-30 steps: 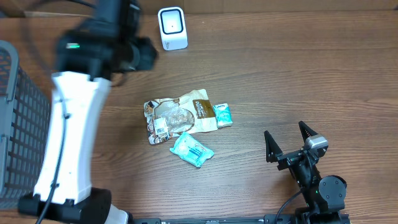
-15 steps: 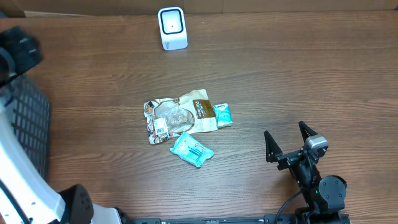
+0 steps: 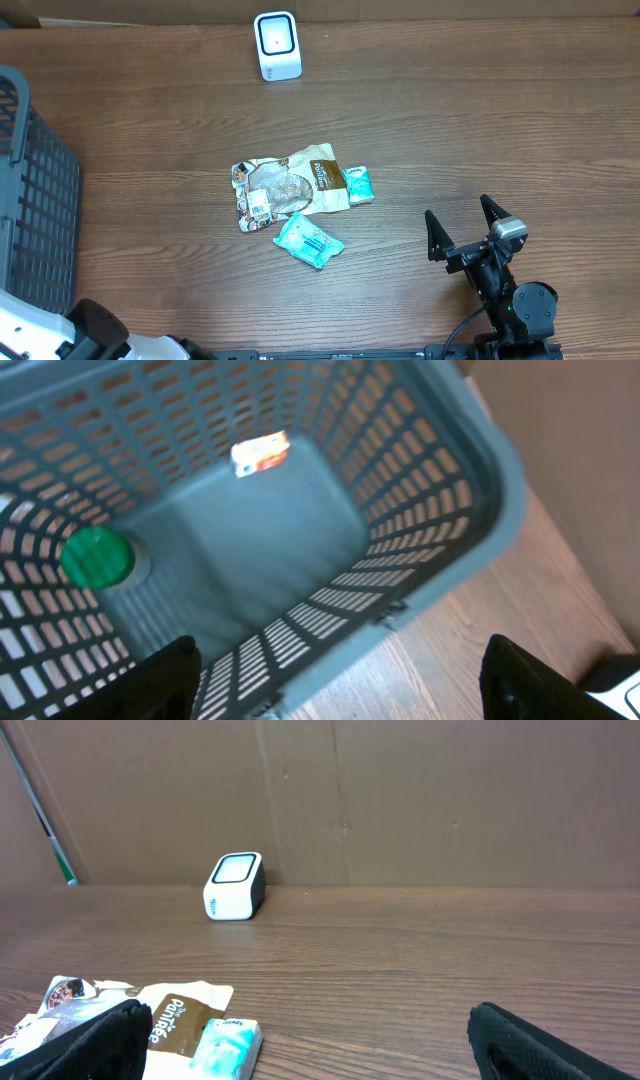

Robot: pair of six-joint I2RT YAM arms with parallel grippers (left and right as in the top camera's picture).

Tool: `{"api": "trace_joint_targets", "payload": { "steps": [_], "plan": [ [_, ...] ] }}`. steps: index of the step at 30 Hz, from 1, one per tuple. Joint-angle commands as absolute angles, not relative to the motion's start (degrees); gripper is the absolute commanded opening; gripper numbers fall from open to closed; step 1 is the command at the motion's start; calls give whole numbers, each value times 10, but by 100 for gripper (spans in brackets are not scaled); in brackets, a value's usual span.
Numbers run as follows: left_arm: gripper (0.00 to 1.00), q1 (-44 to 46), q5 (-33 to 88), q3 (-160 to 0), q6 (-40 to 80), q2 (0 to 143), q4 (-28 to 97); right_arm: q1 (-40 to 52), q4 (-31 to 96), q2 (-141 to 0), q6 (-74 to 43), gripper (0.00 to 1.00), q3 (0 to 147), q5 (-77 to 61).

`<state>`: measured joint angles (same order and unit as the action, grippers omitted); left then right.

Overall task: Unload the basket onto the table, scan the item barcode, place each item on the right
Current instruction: 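Return the left gripper into the basket toward the orange pack, then grasp the orange Kimberly pack and carry it toward the scanner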

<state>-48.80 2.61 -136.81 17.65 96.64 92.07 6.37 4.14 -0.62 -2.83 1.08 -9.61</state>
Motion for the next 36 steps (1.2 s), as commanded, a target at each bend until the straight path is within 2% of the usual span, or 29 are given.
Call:
{"api": "trace_joint_targets", "payload": {
  "steps": [1, 9, 13, 17, 22, 27, 36],
  "plan": [
    [72, -505, 34, -1324, 190, 983, 914, 61, 40, -2, -30, 100, 5, -91],
    [72, -533, -17, -1163, 220, 983, 834, 61, 40, -2, -30, 100, 5, -91],
    [80, -543, -55, -1082, 223, 986, 774, 61, 40, -2, -30, 100, 5, -91],
    [80, -557, -66, -1013, 218, 1000, 732, 61, 40, -2, -30, 100, 5, -91],
    [80, -561, -60, -982, 150, 1027, 682, 61, 40, -2, -30, 100, 5, -91],
    [81, -549, 1, -982, 30, 1060, 594, 61, 40, -2, -30, 100, 5, -91],
    [82, -524, -1, -982, -119, 1138, 427, 61, 40, -2, -30, 100, 5, -91]
  ]
}}
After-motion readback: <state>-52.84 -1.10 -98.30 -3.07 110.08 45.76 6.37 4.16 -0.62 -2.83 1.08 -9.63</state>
